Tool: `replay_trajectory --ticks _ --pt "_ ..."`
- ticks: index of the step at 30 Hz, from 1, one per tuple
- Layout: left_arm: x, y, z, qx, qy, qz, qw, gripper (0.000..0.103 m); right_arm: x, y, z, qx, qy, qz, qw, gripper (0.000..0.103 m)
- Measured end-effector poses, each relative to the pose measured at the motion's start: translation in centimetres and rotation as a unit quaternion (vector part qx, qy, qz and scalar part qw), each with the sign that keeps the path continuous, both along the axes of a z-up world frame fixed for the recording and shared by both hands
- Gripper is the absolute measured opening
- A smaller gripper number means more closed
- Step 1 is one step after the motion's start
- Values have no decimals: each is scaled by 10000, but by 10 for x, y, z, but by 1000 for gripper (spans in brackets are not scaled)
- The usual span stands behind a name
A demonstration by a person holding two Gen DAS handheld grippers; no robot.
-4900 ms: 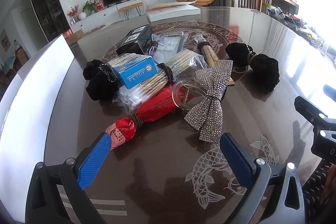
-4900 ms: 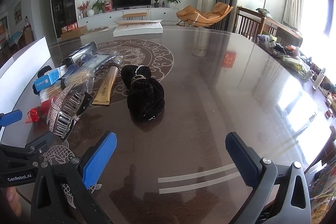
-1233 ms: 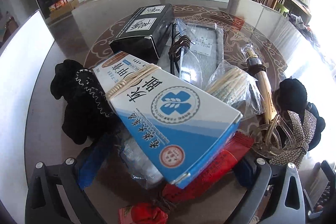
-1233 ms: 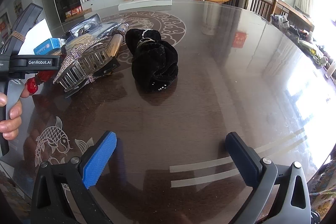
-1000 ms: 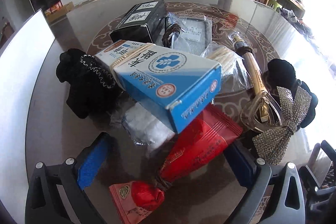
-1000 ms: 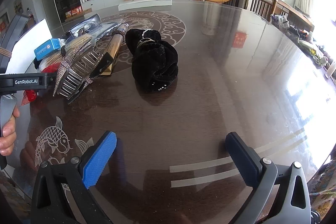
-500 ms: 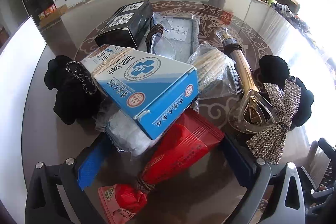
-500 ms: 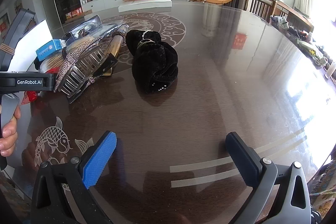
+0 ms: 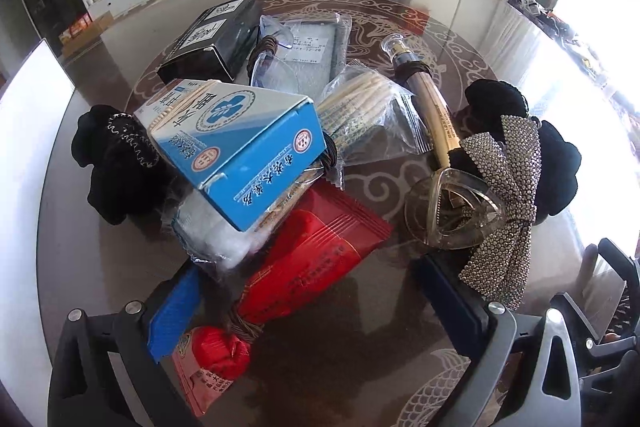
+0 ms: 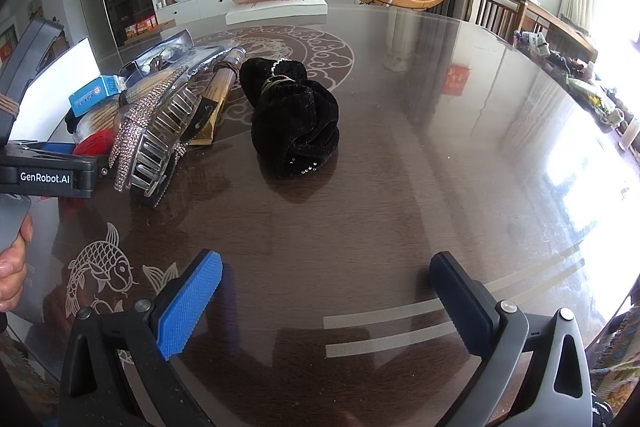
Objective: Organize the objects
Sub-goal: 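Close the left tool on the red snack packet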
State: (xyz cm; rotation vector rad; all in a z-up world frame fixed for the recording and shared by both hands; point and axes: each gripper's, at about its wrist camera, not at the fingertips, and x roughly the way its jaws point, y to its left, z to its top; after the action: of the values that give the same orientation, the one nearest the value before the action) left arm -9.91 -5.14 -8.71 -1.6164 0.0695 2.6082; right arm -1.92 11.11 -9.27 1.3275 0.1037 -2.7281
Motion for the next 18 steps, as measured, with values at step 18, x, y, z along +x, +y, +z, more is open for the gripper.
replay_trajectory --ticks 18 --pt "3 3 0 -1 29 -68 10000 103 0 0 0 -2 10 -1 10000 103"
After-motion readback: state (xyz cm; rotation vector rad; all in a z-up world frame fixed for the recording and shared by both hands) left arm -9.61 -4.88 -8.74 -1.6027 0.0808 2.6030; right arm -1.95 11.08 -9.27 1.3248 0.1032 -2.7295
